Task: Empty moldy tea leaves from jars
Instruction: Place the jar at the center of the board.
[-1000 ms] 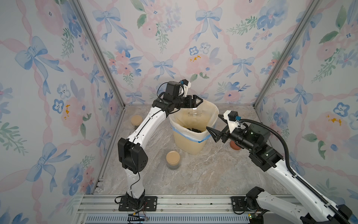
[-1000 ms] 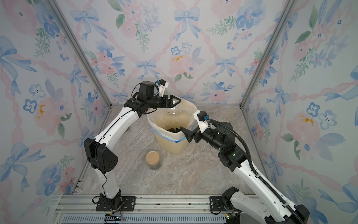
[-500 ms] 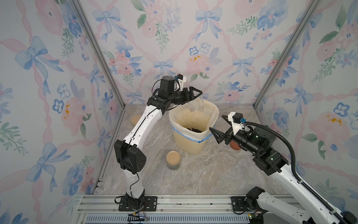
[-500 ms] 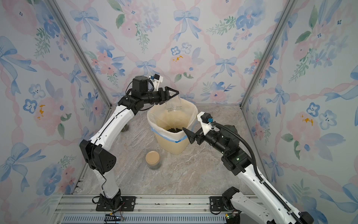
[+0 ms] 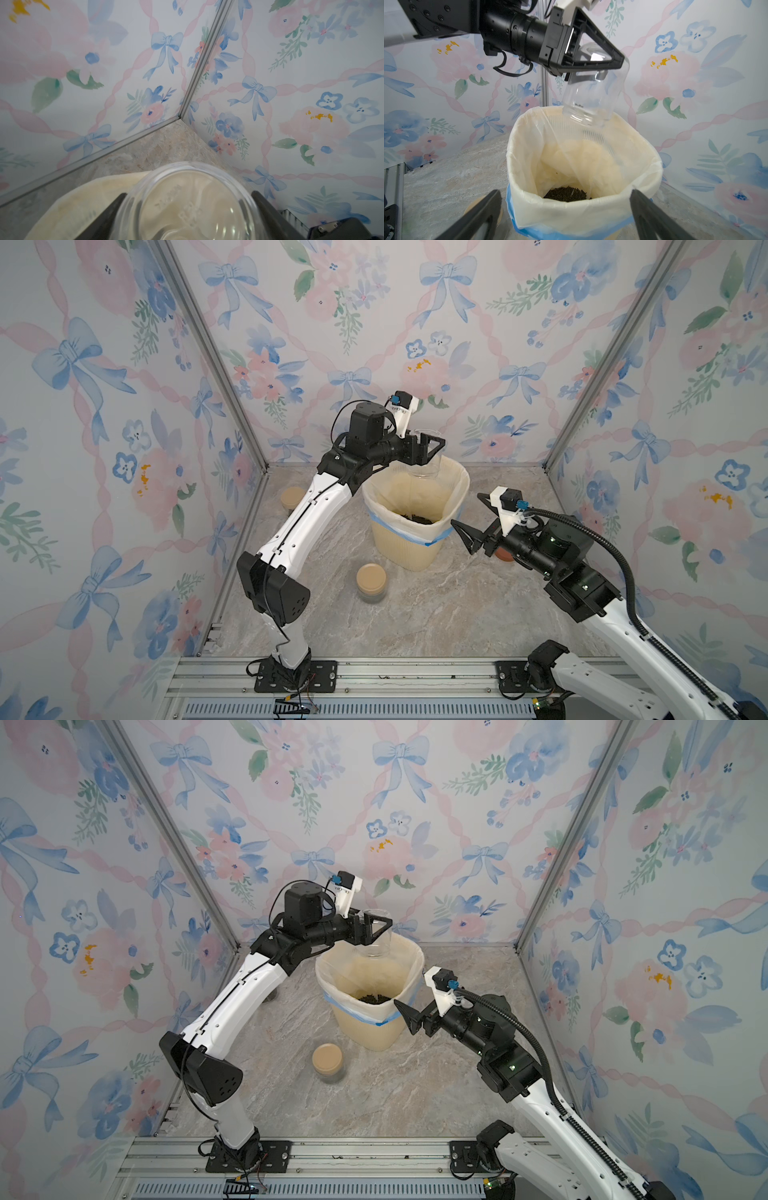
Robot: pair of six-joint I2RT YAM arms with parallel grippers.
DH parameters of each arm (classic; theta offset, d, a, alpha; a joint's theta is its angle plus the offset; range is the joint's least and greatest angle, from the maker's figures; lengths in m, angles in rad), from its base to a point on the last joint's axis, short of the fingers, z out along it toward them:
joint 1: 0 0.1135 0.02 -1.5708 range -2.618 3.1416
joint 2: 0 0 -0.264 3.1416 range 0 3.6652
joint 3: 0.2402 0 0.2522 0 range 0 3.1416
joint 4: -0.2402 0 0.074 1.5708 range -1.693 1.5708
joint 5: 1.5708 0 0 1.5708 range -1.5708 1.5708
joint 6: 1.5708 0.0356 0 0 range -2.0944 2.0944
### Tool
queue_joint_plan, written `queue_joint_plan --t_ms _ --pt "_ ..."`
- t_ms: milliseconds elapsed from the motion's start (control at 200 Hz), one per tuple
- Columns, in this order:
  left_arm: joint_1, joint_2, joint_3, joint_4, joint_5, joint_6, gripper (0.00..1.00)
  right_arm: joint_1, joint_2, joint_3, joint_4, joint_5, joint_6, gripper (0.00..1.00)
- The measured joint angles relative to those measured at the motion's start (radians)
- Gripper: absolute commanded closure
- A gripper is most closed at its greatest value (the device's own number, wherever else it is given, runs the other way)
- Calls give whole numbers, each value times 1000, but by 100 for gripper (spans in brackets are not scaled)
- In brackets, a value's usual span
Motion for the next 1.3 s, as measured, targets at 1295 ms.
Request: queue_joint_plan --t_ms 1295 --pt "-138 -48 -56 53 -206 245 57 -2 -6 -23 -65 26 14 2"
